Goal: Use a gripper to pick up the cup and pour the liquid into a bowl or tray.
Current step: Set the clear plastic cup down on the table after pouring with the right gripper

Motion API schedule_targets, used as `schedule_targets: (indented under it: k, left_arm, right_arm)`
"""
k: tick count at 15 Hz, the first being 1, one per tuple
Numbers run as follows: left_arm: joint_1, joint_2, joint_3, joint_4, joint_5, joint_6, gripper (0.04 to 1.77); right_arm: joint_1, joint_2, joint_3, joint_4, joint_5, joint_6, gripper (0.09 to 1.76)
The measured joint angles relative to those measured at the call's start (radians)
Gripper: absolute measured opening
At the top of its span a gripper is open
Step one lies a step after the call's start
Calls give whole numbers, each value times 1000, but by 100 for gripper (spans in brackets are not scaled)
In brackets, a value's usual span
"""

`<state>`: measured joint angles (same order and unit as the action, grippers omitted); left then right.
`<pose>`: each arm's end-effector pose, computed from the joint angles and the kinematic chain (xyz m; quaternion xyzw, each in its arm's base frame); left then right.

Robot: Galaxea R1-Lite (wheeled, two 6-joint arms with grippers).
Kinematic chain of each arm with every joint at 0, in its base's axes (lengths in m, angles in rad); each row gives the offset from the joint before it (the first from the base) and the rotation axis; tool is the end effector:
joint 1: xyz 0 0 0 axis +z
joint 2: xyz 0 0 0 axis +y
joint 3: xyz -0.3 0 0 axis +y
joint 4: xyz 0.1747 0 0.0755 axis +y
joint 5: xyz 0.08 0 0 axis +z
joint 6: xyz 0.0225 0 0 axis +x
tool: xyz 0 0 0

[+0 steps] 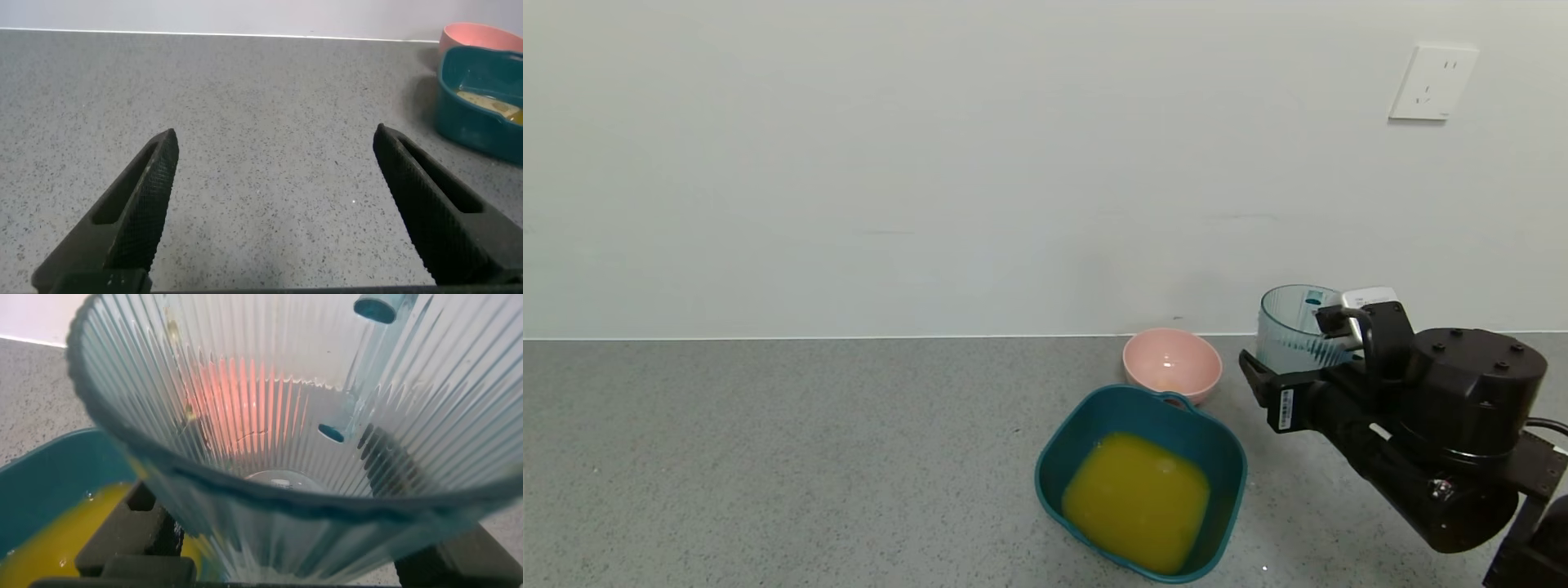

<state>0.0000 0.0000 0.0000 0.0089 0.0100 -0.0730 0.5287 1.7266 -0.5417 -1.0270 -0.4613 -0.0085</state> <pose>-0.0228 0.0002 0.0746 -0.0365 0.0043 0.0052 0.9993 0.2478 0.1332 0.1472 -0.0417 0.0693 0.0339 0.9962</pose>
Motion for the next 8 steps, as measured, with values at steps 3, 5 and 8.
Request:
schedule_targets:
  k: [3,5,8]
  left_arm:
    - [0,0,0,0,0,0,172]
    - [0,0,0,0,0,0,172]
    - [0,0,0,0,0,0,172]
  right_arm:
    - [-32,4,5,1,0,31,137]
    - [-64,11,5,1,1,49,137]
    - [-138,39,-4,-1,32,74,137]
